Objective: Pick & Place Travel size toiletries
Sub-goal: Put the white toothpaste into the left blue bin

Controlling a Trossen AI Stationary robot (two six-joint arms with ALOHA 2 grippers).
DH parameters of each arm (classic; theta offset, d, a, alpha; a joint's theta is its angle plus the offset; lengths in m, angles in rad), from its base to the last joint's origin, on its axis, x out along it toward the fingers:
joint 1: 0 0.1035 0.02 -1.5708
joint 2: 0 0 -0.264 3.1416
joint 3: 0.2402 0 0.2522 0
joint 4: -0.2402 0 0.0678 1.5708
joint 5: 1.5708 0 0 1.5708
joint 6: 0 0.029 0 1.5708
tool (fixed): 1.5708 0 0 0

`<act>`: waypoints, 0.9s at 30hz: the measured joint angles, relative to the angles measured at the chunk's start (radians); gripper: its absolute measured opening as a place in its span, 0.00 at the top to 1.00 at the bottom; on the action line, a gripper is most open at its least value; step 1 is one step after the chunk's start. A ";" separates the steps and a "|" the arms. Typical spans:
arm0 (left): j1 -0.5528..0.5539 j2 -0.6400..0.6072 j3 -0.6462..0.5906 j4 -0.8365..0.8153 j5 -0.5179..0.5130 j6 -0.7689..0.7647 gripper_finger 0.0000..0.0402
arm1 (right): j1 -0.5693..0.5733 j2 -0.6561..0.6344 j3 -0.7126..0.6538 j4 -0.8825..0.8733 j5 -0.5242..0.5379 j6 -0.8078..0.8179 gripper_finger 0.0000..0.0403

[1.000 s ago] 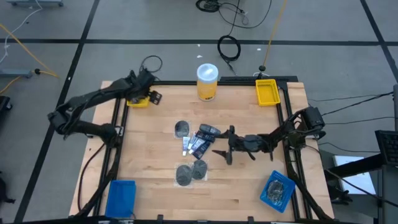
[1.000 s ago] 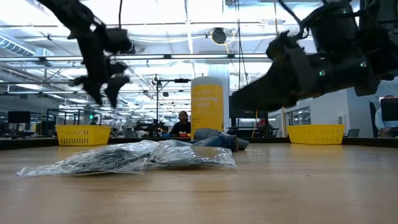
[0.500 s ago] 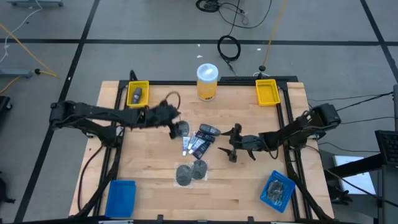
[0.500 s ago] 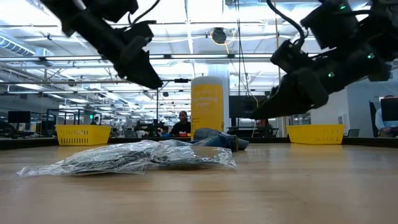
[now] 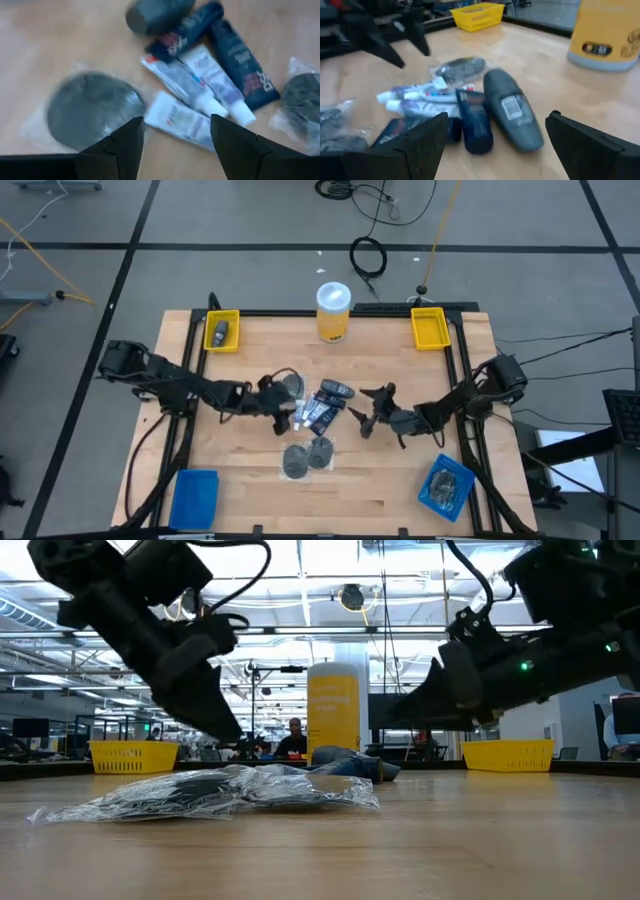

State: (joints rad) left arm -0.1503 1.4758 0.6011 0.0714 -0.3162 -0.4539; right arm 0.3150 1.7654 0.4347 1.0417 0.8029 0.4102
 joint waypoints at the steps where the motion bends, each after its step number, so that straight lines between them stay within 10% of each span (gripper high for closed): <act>1: -0.016 0.009 0.012 -0.012 -0.005 -0.048 0.45 | 0.010 0.015 -0.001 0.010 0.018 0.011 0.19; 12: -0.128 0.166 0.030 0.062 -0.155 -0.486 0.46 | 0.028 0.116 0.002 0.118 0.038 -0.013 0.19; 27: -0.107 0.335 0.183 -0.067 -0.134 -0.485 0.63 | 0.029 0.119 0.002 0.122 0.032 -0.011 0.19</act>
State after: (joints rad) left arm -0.2577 1.8106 0.7841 0.0044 -0.4505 -0.9390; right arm 0.3435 1.8839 0.4362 1.1633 0.8352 0.3992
